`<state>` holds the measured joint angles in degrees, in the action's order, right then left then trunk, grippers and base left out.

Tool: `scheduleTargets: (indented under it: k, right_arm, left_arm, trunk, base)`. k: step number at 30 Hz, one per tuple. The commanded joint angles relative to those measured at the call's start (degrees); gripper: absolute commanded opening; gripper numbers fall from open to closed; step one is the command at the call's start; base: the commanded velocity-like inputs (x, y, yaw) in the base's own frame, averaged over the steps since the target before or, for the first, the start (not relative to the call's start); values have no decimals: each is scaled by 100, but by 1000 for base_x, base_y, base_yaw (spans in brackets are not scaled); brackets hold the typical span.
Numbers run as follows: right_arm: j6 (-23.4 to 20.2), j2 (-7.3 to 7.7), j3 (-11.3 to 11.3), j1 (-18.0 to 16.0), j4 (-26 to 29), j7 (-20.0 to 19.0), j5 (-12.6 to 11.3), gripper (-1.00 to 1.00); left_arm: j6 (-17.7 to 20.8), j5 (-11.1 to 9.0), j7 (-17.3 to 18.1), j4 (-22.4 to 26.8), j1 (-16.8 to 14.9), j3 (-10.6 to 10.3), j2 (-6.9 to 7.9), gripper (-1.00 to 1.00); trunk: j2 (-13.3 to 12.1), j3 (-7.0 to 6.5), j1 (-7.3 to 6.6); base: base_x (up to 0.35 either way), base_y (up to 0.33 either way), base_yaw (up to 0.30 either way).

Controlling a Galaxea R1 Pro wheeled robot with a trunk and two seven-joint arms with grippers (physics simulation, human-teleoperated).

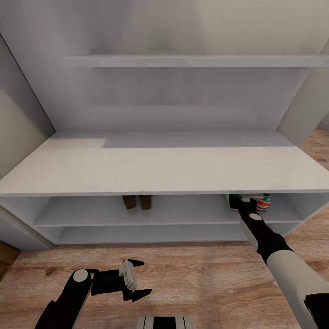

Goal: Pick up the two gym shoes and the two sandals from the corridor floor and place them onto the hallstand (shoe rack) in the corridor, making sure they are on the rack and not on the floor. Arrange them so the two gym shoes are next to each other and the two sandals are next to each other.

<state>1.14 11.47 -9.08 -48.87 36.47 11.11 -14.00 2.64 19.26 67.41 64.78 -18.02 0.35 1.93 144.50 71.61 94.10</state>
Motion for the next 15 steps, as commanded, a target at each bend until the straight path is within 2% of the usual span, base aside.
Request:
scheduleTargets:
  k: [1,6,7,15]
  right_arm:
    - [0,1,1,0,0,0,0,-100]
    - [0,2,2,0,0,-1,1,-100]
    - [0,2,2,0,0,0,1,100]
    - [0,3,2,1,0,-1,2,100]
  left_arm:
    - [0,0,0,0,0,0,0,100]
    - [0,1,0,0,0,0,0,100]
    - [0,0,0,0,0,0,0,100]
    - [0,-1,0,0,0,0,0,100]
  trunk:
    - [0,0,0]
    - [0,0,0]
    - [0,0,0]
    - [0,0,0]
  base:
    - [0,16,0]
    - [0,8,0]
    - [0,4,0]
    - [0,2,0]
